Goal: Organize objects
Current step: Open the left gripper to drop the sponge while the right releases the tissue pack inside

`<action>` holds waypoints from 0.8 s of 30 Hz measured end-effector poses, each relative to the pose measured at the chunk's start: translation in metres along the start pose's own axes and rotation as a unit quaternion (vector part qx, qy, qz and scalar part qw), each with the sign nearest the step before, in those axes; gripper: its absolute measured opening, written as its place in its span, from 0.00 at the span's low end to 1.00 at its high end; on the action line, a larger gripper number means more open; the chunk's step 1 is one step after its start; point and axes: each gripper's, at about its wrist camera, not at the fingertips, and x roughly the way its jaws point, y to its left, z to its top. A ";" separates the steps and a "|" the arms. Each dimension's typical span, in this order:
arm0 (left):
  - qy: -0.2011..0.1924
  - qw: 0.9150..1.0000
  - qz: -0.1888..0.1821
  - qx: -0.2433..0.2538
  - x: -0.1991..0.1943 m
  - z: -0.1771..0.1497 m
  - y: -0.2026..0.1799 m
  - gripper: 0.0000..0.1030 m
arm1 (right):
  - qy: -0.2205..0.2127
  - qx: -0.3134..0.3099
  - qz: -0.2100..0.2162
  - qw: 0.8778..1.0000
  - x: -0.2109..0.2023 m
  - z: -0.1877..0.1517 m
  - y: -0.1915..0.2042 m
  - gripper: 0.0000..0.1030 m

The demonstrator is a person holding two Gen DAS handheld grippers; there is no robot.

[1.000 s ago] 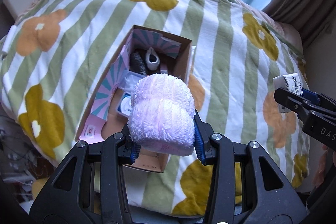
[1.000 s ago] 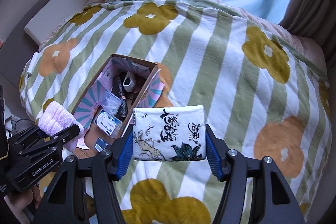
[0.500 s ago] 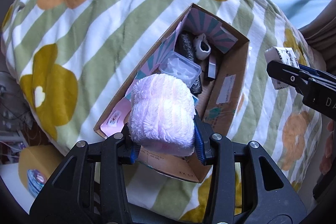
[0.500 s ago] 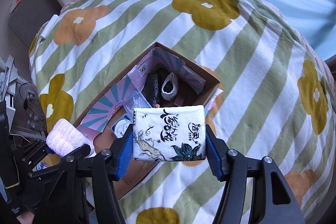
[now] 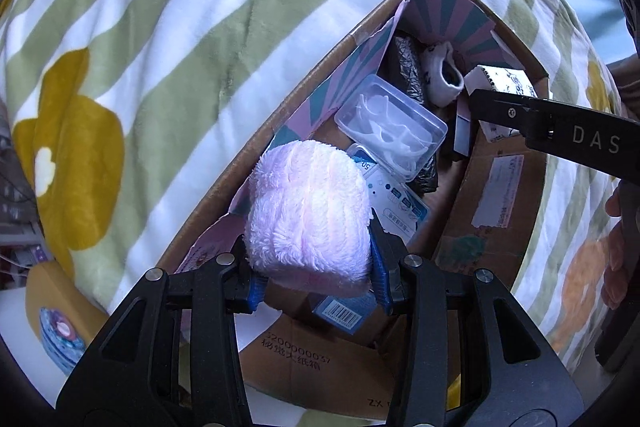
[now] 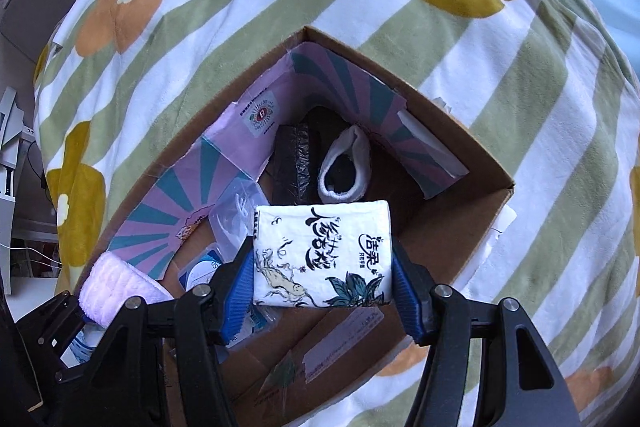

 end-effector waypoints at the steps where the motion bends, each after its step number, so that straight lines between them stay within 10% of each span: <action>1: 0.002 1.000 0.000 0.001 0.002 -0.001 -0.001 0.37 | 0.002 -0.001 0.001 1.000 0.002 0.000 0.000 0.56; 10: 0.001 1.000 0.003 0.003 0.002 -0.001 -0.005 0.42 | 0.002 -0.004 0.008 1.000 0.001 0.008 0.002 0.57; 13: -0.016 1.000 0.009 0.011 -0.008 -0.002 -0.012 1.00 | -0.014 -0.009 0.019 1.000 -0.006 0.010 0.003 0.91; 24: -0.029 0.999 -0.008 0.028 -0.022 -0.006 -0.024 1.00 | -0.022 -0.011 0.002 1.000 -0.016 0.006 0.001 1.00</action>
